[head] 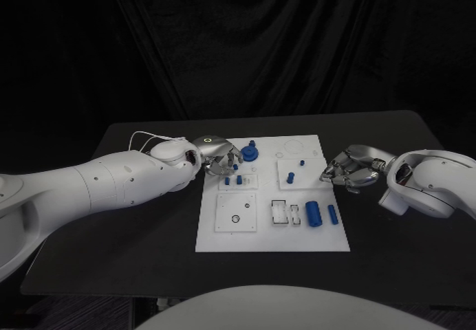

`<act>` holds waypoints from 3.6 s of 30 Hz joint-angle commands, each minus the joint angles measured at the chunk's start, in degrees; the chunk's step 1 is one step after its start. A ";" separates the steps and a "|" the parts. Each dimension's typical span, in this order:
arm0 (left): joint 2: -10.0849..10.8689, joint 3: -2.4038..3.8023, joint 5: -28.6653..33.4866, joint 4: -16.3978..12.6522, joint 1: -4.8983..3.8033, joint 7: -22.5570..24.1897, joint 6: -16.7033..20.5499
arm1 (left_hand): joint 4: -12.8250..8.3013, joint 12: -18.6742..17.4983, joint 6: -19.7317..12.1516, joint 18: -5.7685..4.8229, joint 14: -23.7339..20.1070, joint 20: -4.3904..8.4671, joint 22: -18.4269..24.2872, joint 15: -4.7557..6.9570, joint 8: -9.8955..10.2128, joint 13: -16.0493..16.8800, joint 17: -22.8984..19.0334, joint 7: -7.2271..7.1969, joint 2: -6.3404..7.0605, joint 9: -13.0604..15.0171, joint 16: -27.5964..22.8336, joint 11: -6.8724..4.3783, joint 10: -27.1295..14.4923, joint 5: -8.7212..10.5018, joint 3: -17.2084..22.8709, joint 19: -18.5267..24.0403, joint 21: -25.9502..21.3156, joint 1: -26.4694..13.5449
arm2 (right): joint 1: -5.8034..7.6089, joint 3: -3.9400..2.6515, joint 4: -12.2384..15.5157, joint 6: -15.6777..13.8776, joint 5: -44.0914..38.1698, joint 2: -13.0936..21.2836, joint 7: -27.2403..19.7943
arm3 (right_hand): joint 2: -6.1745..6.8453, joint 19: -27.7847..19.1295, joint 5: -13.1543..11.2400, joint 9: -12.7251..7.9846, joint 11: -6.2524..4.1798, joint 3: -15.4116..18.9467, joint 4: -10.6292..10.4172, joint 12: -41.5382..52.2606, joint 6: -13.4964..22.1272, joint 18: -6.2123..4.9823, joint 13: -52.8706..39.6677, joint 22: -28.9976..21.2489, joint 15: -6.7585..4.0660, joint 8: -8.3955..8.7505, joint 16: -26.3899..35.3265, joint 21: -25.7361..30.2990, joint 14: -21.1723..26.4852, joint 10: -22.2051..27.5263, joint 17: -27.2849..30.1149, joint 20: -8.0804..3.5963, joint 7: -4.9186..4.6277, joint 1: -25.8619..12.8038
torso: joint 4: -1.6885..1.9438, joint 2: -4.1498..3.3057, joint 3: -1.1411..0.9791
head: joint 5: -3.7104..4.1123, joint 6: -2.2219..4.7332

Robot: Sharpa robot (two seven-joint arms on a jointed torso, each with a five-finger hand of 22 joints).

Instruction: Assemble the parts on the task board

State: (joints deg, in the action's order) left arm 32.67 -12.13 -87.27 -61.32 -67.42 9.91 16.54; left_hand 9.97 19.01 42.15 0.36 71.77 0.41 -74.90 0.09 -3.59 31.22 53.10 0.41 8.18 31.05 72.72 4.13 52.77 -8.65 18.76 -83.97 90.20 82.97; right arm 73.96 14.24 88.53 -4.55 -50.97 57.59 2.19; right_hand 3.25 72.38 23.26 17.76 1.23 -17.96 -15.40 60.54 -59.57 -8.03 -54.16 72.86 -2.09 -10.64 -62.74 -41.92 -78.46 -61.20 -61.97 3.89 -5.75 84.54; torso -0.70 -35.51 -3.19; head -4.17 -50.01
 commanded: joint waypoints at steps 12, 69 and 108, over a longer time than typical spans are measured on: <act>1.36 0.04 -0.29 0.42 0.11 0.69 7.42 | 0.43 0.36 0.99 -0.36 -2.86 -0.79 -15.10 -0.01 -0.34 0.52 -4.10 0.10 -0.35 -1.23 -2.72 -0.30 -0.31 -0.27 0.27 -6.03 -0.20 0.40 | -0.15 -0.04 0.32 0.54 0.05 0.46 1.04 | -0.04 -0.50 0.31 0.08 0.17 -0.49 0.00 -0.36 0.45 -0.68 0.10 -0.13 -0.06 -0.15 0.39 0.44 0.50 0.44 0.17 0.19 0.12 0.66 | 0.04 0.00 0.04 | -0.17 0.01; 23.77 0.03 83.31 -30.40 0.08 40.01 -17.20 | 6.13 1.83 0.19 6.82 -50.20 -15.68 45.87 -12.16 -0.42 -24.54 -48.37 8.03 -12.49 -18.36 -57.00 7.56 -25.48 -21.01 -16.92 66.42 -70.31 2.25 | 2.61 -0.06 -1.46 -16.13 -51.77 -5.78 9.13 | 10.48 -2.59 -7.99 -2.61 4.65 -9.01 6.78 -31.04 8.38 -1.38 29.52 2.77 1.77 5.81 2.99 7.61 4.12 21.17 5.97 1.70 0.31 -0.78 | 6.03 -4.19 4.95 | 8.12 0.01; 23.35 0.02 83.34 -28.98 0.12 37.34 -18.42 | 5.89 3.47 -0.49 5.38 -46.97 -17.01 46.03 -15.05 -0.41 -26.89 -49.15 8.60 -13.63 -19.66 -52.10 7.22 -27.66 -22.15 -16.51 63.76 -70.33 4.47 | 0.23 -0.22 -2.32 -22.31 -43.11 -3.47 3.38 | 10.08 14.60 -8.36 -3.33 3.60 -10.38 5.33 -33.57 1.56 6.13 38.60 14.68 2.57 4.89 -23.89 -39.34 -9.50 8.50 -19.76 2.61 0.18 -5.51 | 5.56 -4.37 4.94 | 8.16 0.36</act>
State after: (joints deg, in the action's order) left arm 56.11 -12.15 -4.07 -90.29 -67.39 38.81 -1.01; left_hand 16.09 22.15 41.86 6.11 24.59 -16.68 -28.96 -14.95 -4.04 4.38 4.02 8.92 -5.38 11.43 20.42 11.20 25.51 -30.43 2.18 -19.82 20.06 86.77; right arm 74.32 14.06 86.34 -27.19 -95.14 54.07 5.54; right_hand 13.03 83.85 14.60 14.36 4.92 -27.97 -10.03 27.20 -57.74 -3.04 -15.74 74.94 0.77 -5.71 -86.36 -80.55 -83.79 -52.35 -74.95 6.76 -5.55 78.61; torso 4.83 -39.88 1.69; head 3.91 -49.71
